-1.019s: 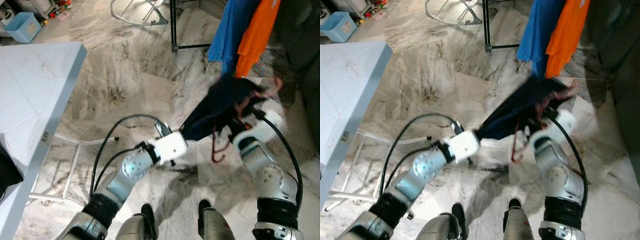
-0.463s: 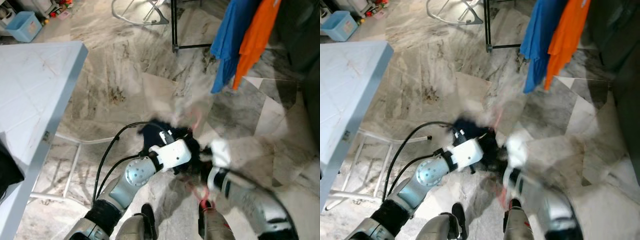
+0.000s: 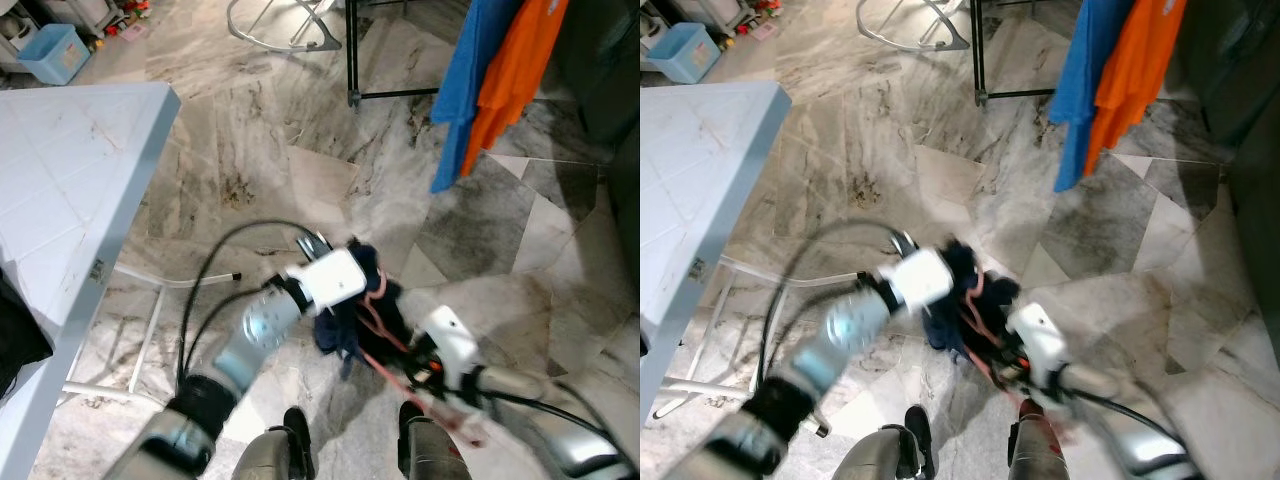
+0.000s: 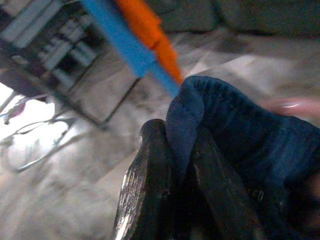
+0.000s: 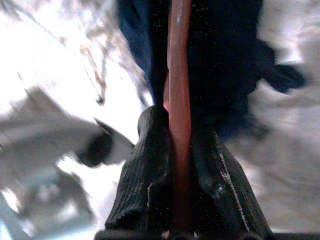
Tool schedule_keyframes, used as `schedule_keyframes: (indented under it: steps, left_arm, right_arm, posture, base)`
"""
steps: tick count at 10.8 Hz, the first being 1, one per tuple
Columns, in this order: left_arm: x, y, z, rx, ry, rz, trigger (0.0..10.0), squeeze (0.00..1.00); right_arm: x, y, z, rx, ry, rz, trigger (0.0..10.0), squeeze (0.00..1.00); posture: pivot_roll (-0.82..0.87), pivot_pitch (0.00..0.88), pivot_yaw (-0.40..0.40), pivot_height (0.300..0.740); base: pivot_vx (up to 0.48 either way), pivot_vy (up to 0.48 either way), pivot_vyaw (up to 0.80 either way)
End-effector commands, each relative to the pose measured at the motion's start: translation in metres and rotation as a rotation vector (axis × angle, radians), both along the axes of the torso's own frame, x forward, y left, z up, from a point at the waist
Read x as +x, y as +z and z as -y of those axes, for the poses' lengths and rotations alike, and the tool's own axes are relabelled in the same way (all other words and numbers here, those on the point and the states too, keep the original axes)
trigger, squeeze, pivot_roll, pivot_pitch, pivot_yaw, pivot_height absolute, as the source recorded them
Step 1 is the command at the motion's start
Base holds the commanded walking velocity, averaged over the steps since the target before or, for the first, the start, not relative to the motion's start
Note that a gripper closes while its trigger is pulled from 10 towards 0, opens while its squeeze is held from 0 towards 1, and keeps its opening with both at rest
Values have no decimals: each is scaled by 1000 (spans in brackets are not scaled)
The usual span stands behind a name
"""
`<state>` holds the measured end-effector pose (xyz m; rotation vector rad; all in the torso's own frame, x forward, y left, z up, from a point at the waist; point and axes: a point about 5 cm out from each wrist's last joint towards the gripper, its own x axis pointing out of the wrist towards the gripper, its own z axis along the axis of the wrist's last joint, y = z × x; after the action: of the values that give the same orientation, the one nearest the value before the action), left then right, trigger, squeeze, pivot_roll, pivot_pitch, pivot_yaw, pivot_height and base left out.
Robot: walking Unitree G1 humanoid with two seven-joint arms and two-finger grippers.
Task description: Hang hanger
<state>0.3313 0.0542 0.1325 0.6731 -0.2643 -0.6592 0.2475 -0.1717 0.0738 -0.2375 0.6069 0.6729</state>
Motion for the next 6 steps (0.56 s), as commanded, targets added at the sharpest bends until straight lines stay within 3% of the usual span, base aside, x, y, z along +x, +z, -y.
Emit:
schedule_keyframes:
  steps: [1, 2, 3, 5, 6]
  left_arm:
    - [8, 1, -15, 9, 90, 15, 10000, 0]
    - [15, 4, -24, 13, 150, 28, 10000, 0]
    - [26, 9, -37, 34, 219, 45, 10000, 0]
    - [30, 9, -41, 37, 231, 34, 10000, 0]
    - [31, 8, -42, 42, 237, 37, 10000, 0]
  right_arm:
    - [0, 2, -2, 9, 19, 21, 10000, 0]
    - [2, 7, 5, 4, 24, 32, 10000, 0]
    - [-1, 14, 9, -30, 117, 61, 10000, 0]
    - [3, 27, 7, 23, 154, 115, 10000, 0]
    - [8, 32, 12, 46, 112, 136, 10000, 0]
  posture:
    - [-191, 297, 188, 740]
    - [-188, 296, 190, 740]
    - [-182, 298, 193, 740]
    - [-181, 297, 195, 740]
    - [-182, 295, 194, 740]
  base:
    - [0, 0, 0]
    - [0, 0, 0]
    - [0, 0, 0]
    - [0, 0, 0]
    - [0, 0, 0]
